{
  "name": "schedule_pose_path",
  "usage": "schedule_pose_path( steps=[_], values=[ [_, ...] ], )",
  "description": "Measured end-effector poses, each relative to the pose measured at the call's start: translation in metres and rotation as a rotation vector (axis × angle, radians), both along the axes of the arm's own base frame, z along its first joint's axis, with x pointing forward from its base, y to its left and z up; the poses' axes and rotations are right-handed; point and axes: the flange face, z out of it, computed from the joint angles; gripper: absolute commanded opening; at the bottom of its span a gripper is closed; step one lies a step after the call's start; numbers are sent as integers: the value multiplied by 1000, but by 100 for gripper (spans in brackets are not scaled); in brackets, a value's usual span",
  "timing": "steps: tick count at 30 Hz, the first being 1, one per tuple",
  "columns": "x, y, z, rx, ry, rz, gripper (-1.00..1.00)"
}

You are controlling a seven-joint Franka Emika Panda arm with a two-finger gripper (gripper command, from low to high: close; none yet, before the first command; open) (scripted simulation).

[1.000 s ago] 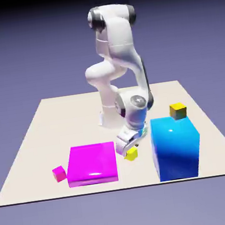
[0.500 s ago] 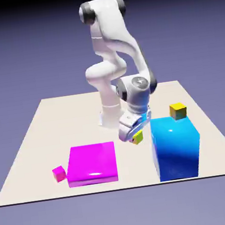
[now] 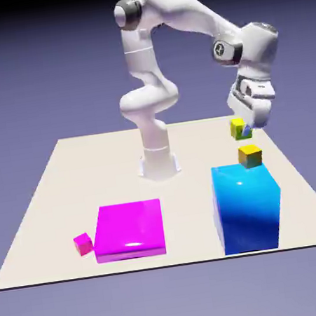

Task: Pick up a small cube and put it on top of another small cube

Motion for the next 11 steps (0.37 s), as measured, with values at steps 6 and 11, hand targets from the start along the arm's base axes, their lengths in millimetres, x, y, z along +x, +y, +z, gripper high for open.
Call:
schedule_pose_path(
  steps=[6,11],
  values=[
    [3,-12,-68,0,-2,0,100],
    [0,0,-1,0,-2,0,100]
  ],
)
